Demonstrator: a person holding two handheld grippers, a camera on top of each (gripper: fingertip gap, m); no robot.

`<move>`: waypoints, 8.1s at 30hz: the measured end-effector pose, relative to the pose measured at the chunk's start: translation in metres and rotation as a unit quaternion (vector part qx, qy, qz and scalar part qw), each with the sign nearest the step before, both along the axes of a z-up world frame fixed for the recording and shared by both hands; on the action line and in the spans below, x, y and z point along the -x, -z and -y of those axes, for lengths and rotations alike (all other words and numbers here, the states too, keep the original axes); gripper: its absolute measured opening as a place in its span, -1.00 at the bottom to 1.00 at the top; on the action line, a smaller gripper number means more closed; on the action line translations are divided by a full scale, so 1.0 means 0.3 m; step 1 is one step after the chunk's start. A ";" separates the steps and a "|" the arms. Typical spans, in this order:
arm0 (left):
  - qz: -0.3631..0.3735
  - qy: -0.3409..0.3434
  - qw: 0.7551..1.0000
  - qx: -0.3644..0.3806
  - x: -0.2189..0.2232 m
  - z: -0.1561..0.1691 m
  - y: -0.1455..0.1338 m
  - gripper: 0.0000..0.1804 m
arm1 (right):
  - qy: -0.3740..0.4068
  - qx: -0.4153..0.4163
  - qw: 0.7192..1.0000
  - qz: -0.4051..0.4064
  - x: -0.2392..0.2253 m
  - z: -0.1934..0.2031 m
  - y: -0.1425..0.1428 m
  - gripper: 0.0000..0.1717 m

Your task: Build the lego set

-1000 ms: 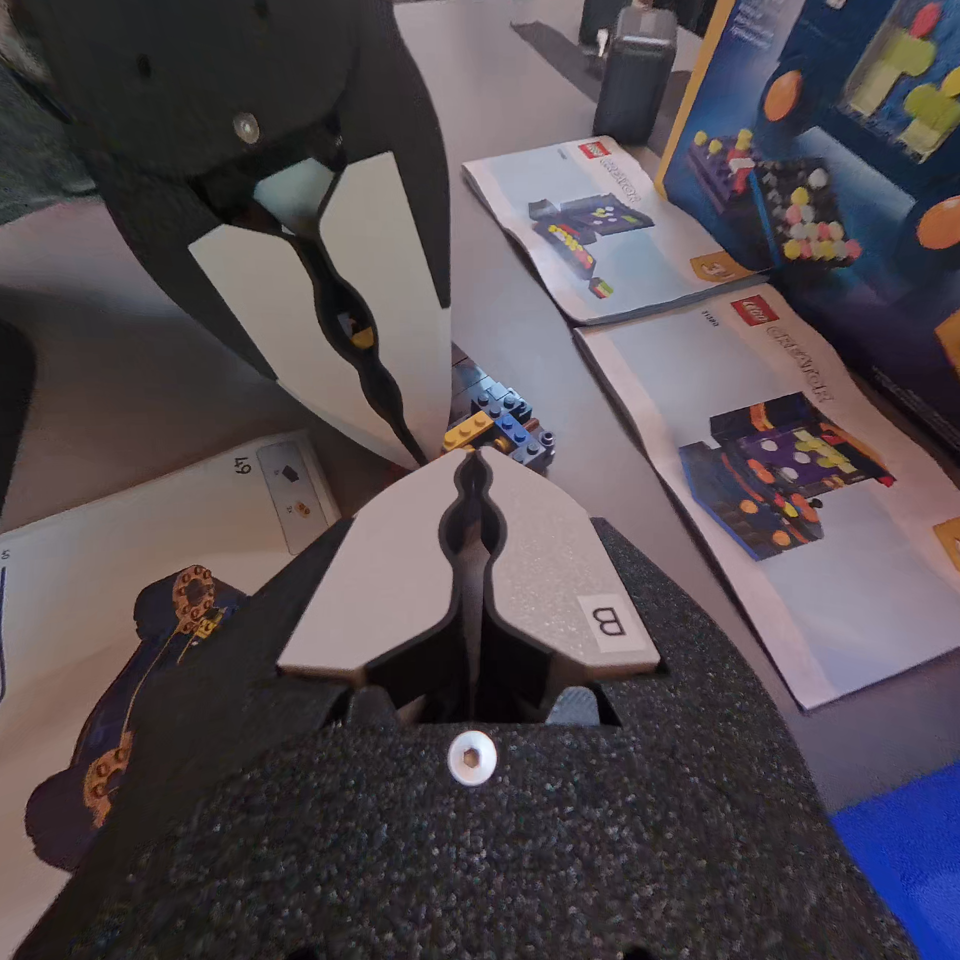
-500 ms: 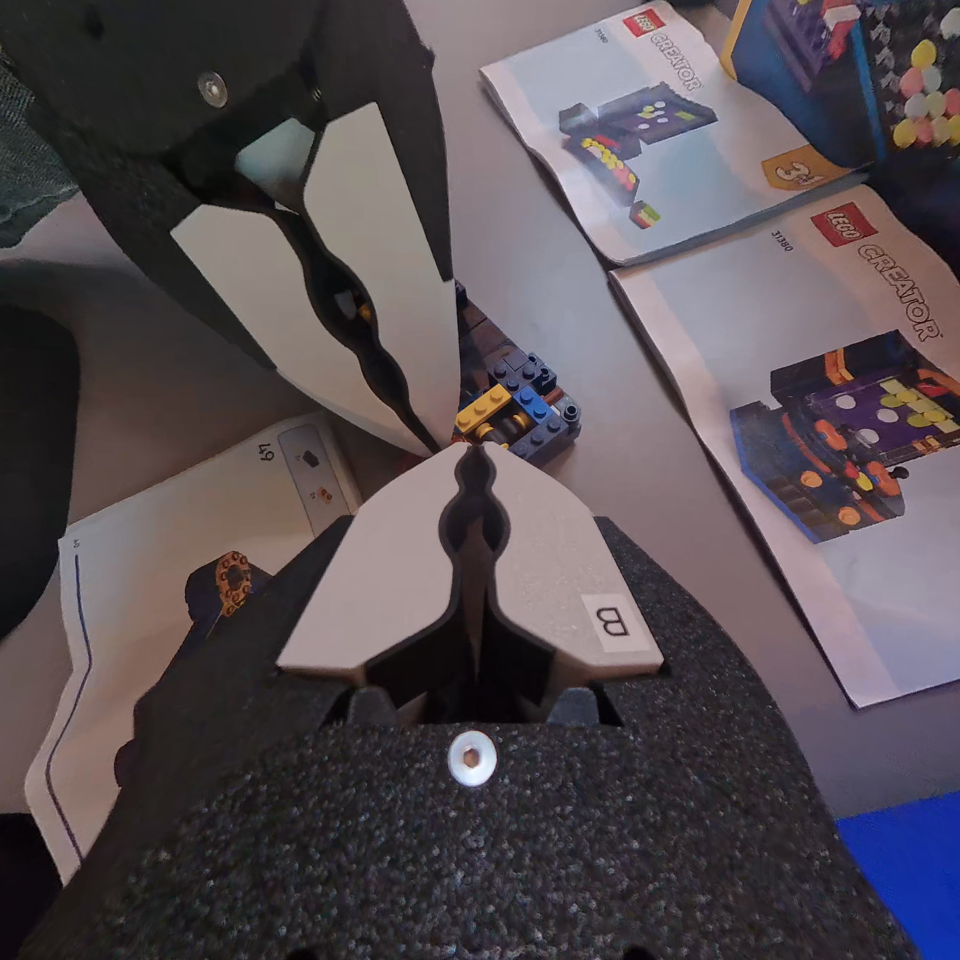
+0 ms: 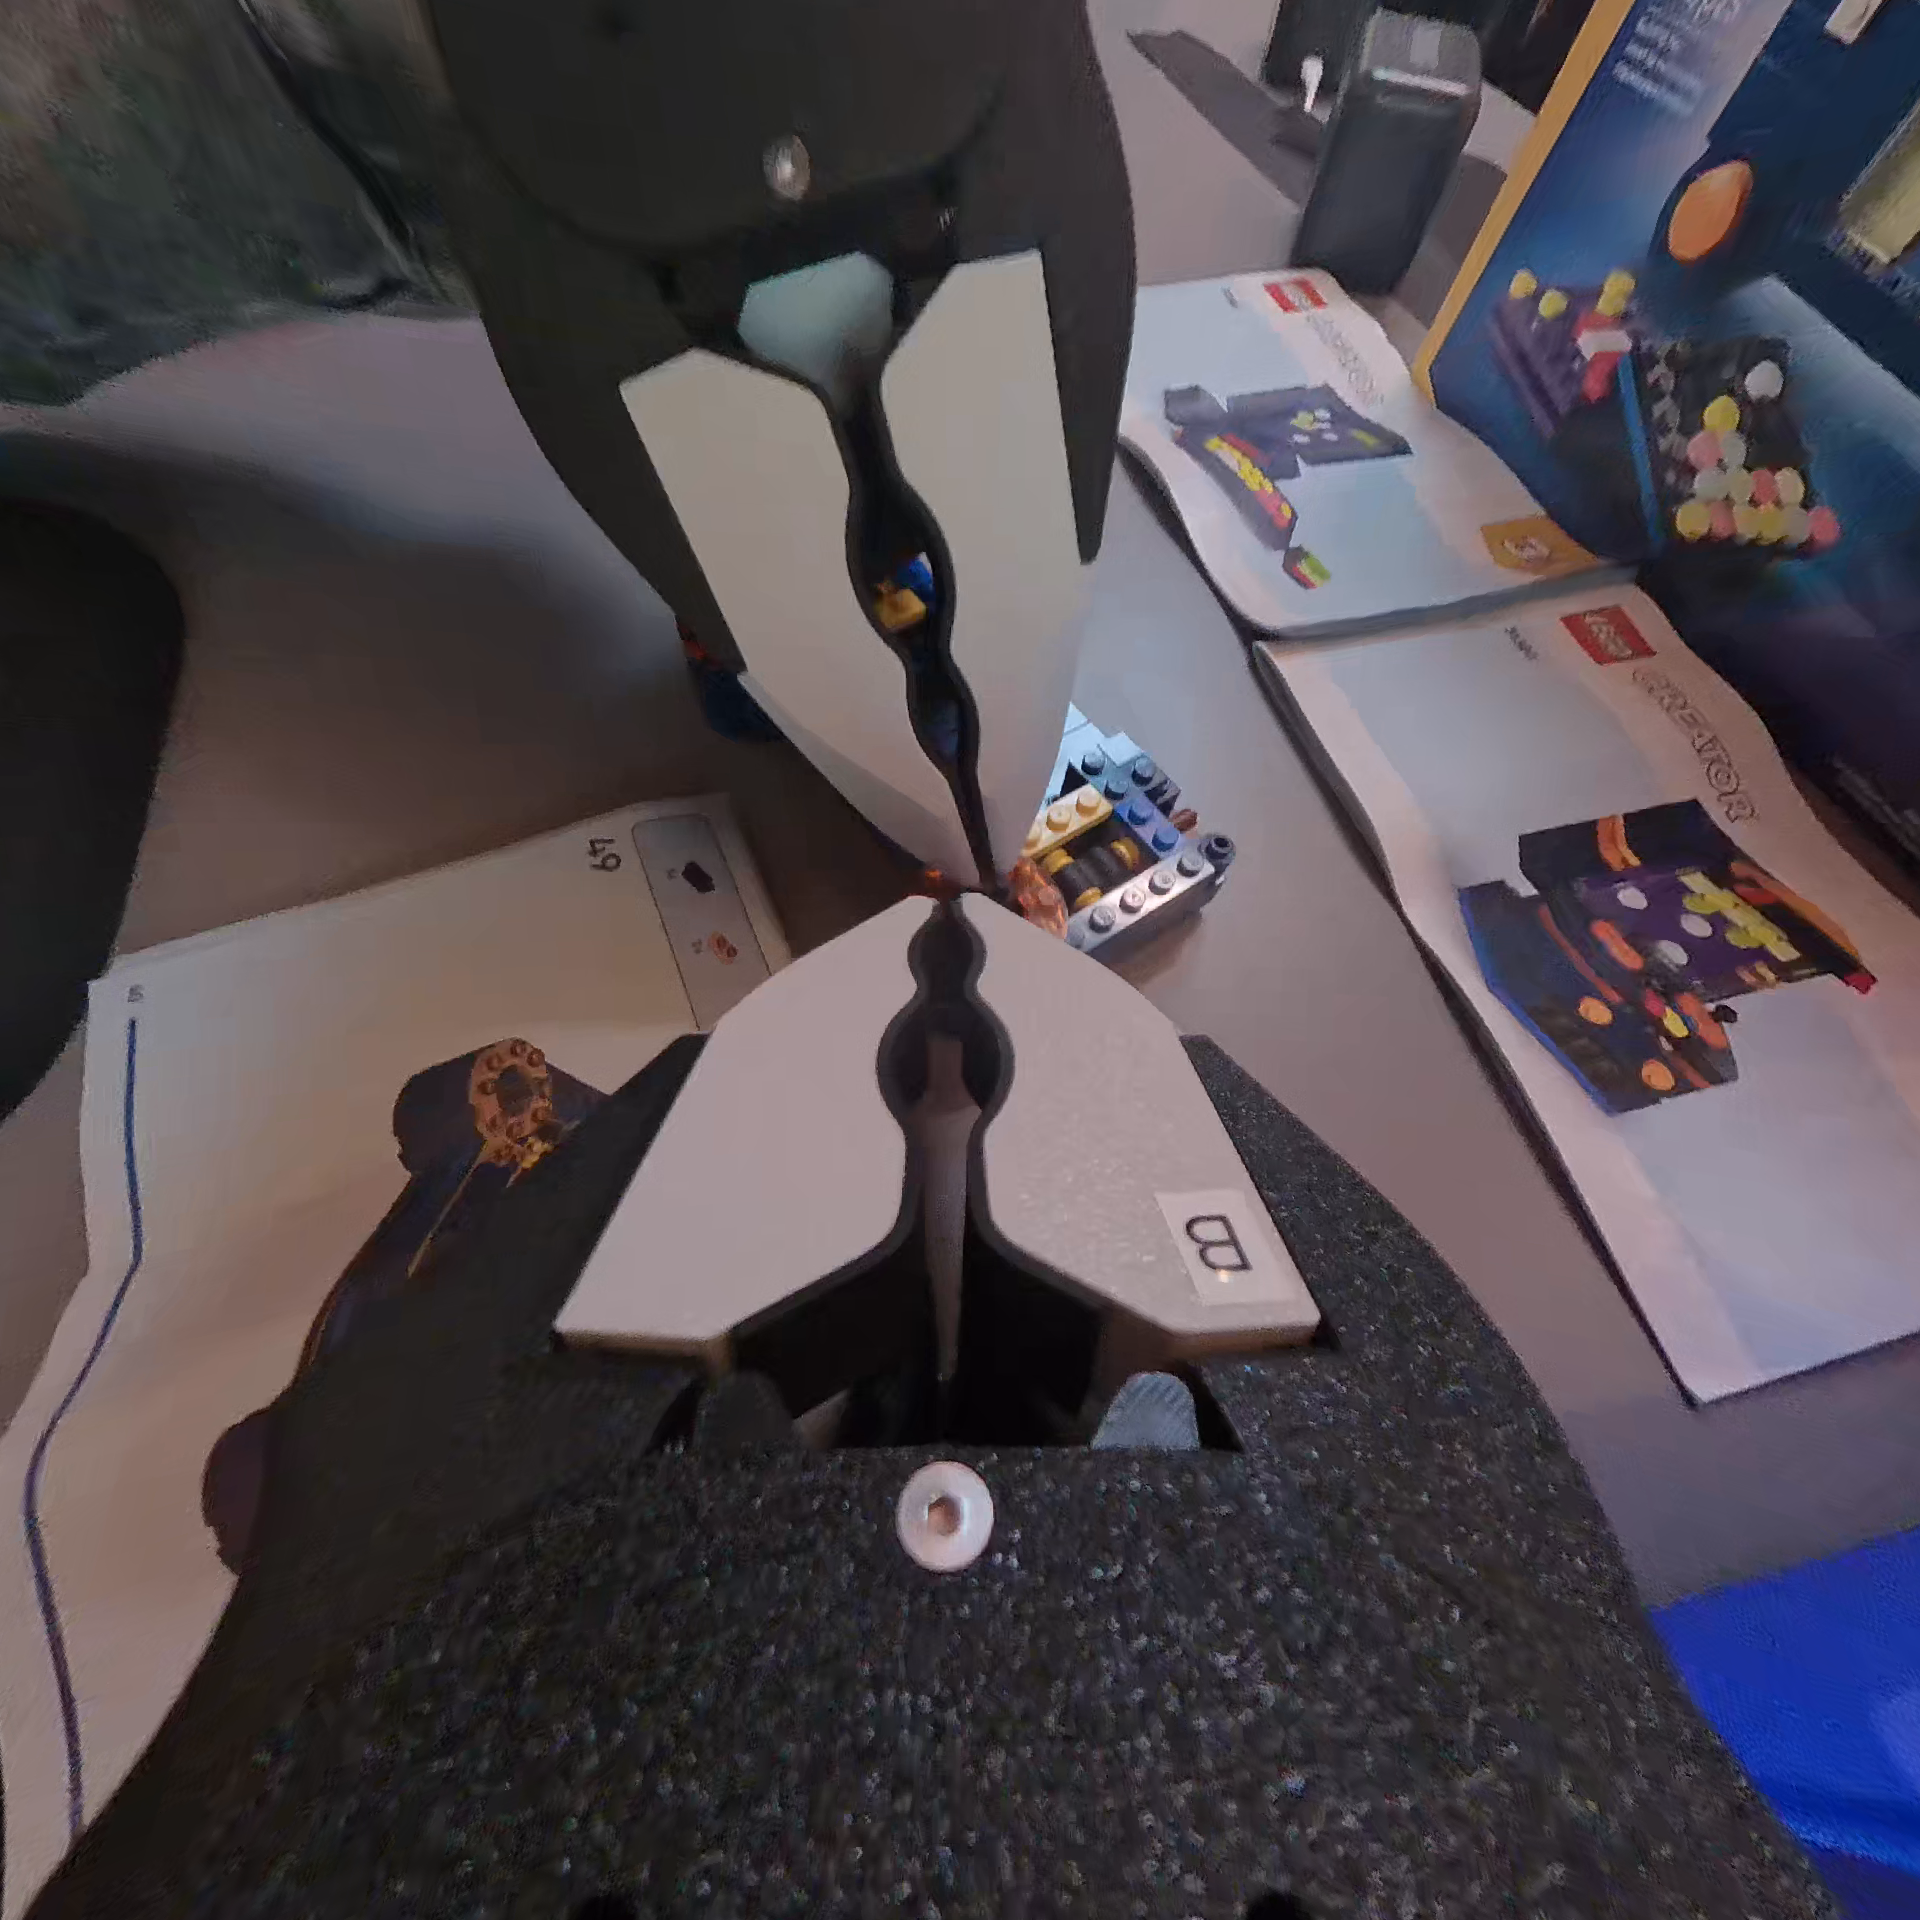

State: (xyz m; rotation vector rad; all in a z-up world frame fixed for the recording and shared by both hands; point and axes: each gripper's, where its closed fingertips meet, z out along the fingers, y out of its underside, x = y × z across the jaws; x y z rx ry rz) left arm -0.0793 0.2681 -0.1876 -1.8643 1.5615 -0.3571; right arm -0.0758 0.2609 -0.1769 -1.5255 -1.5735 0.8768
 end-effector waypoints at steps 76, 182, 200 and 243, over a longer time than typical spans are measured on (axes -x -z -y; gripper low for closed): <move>0.007 -0.024 1.000 -0.013 0.002 -0.057 -0.027 -1.00 | 0.005 0.004 1.000 -0.006 -0.003 -0.026 0.001 -1.00; 0.393 -0.196 0.857 -0.269 0.285 0.098 -0.311 0.32 | -0.222 0.080 0.972 0.021 -0.147 0.205 -0.044 -0.82; 0.333 -0.191 0.894 -0.231 0.260 0.102 -0.246 -0.38 | -0.212 0.180 0.960 0.016 -0.118 0.180 -0.004 -0.93; 0.284 -0.179 0.918 -0.209 0.245 0.105 -0.197 -0.58 | -0.040 -0.121 0.962 -0.242 -0.399 -0.040 -0.557 -0.99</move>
